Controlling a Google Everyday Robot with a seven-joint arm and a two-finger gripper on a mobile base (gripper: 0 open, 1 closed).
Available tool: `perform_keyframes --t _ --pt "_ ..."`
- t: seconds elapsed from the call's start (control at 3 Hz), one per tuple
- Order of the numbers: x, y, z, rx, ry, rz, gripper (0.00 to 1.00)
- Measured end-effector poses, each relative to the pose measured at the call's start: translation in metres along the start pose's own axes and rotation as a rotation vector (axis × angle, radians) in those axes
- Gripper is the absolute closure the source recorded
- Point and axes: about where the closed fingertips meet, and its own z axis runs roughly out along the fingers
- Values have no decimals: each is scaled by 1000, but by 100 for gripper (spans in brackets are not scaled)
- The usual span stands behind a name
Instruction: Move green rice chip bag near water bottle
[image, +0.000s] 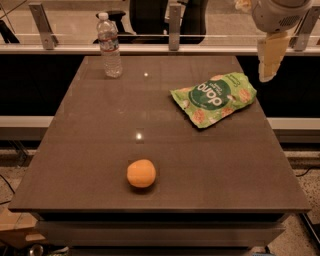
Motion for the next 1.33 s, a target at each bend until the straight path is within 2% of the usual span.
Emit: perform_keyframes --t 0.33,0.67,1.0,1.33 --pt "-1 5 14 -72 8 0 0" --pt "-7 14 32 -167 -10 -4 0" --pt "-17 24 60 -230 -58 -4 0" --pt "-30 35 93 -250 -120 19 0"
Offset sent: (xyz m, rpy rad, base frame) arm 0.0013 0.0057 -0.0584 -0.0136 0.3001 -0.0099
